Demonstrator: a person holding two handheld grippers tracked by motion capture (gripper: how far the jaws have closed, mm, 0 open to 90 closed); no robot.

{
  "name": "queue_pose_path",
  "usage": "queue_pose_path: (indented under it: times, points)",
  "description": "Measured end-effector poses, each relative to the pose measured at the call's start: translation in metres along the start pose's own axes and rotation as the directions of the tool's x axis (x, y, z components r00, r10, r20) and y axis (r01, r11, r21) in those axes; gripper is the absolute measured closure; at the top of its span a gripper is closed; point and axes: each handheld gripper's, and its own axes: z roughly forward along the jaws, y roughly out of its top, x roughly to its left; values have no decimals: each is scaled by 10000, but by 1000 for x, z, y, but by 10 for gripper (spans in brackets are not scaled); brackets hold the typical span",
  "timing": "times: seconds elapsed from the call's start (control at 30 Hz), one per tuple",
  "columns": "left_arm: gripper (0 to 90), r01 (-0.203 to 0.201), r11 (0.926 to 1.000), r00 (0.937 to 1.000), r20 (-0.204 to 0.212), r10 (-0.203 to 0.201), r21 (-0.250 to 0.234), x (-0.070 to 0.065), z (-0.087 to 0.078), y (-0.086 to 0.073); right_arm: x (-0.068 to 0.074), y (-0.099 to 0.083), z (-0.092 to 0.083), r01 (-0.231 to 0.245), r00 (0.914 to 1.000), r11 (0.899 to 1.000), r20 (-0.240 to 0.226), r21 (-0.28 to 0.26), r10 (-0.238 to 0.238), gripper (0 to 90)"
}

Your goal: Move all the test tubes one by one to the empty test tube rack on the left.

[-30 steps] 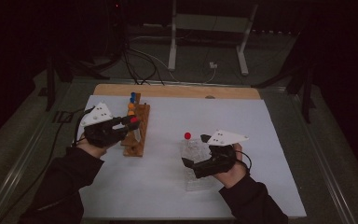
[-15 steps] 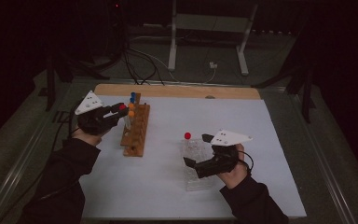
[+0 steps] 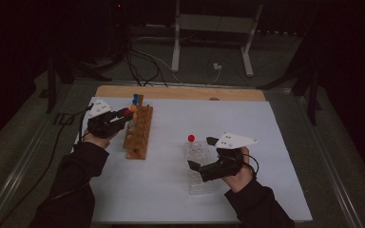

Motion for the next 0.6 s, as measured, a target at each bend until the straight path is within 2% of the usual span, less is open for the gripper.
queue_pose_path:
  times: [0.33, 0.6]
  points:
    - [714, 385, 9986, 9993, 12, -385, 356, 3, 10, -23, 0, -1, 1, 43, 10000, 10000, -70, 42, -42, 0]
    - [714, 341, 9980, 9994, -14, -341, 533, 2, 15, -29, 0, -2, 0, 43, 9999, 10000, -121, 61, -43, 1]
